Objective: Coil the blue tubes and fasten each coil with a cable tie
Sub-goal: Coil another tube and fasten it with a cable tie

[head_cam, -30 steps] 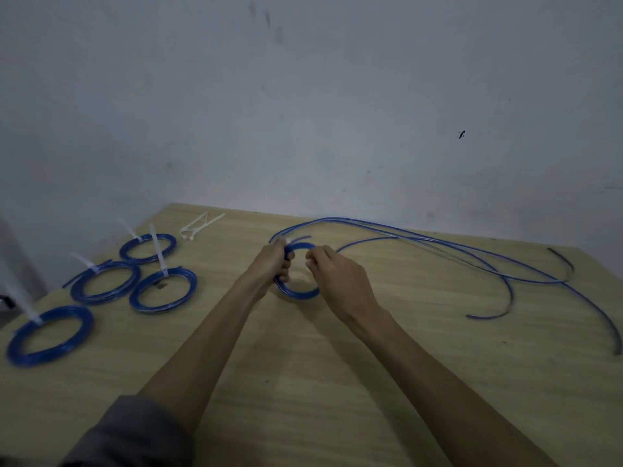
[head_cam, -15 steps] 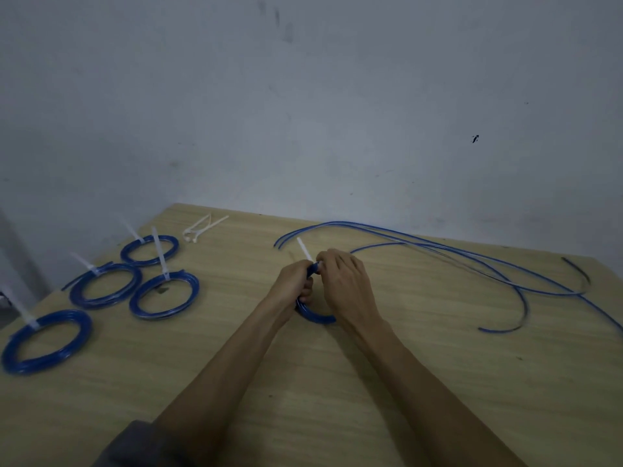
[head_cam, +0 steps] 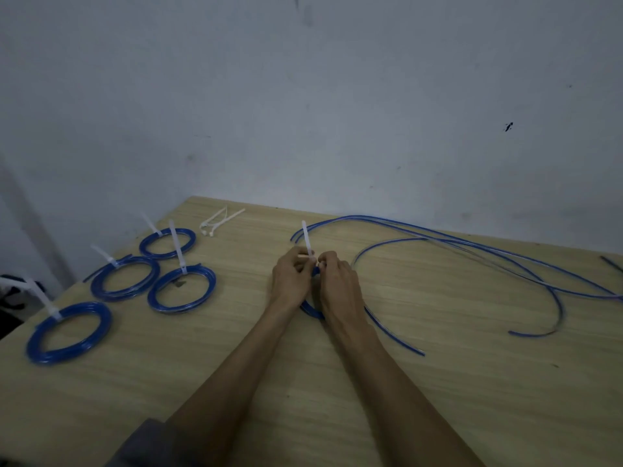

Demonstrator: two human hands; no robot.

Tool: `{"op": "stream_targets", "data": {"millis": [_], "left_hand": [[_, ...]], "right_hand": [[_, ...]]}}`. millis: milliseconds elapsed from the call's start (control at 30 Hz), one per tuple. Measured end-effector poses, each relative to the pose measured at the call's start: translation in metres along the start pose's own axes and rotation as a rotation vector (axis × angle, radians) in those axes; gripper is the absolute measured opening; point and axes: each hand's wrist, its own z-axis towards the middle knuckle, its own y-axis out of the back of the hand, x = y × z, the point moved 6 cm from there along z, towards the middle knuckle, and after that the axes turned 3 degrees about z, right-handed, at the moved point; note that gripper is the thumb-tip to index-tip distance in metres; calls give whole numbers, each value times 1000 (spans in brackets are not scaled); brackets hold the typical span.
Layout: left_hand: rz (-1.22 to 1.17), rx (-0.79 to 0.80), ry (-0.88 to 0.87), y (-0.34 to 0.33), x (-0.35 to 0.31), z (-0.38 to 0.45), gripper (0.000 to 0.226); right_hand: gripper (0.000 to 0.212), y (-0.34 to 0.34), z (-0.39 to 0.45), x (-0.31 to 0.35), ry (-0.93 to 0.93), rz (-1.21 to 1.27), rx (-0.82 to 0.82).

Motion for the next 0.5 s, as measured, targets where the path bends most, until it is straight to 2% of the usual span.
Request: {"op": "stream_targets", "data": {"millis": [67,167,333,500], "left_hand": [[-65,-58,-87,7,-7,2,9],[-138,-8,-150,13,-14,7,15],[225,154,-284,14,-6,14,16],[350,198,-424,18,-14,8,20]], "right_hand": [[8,-3,-1,-1,-3,-27,22],[11,-5,-3,-1,-1,-32,57],[14,3,-4,1,14,-41,52],[14,5,-6,1,-14,-10,47]]}}
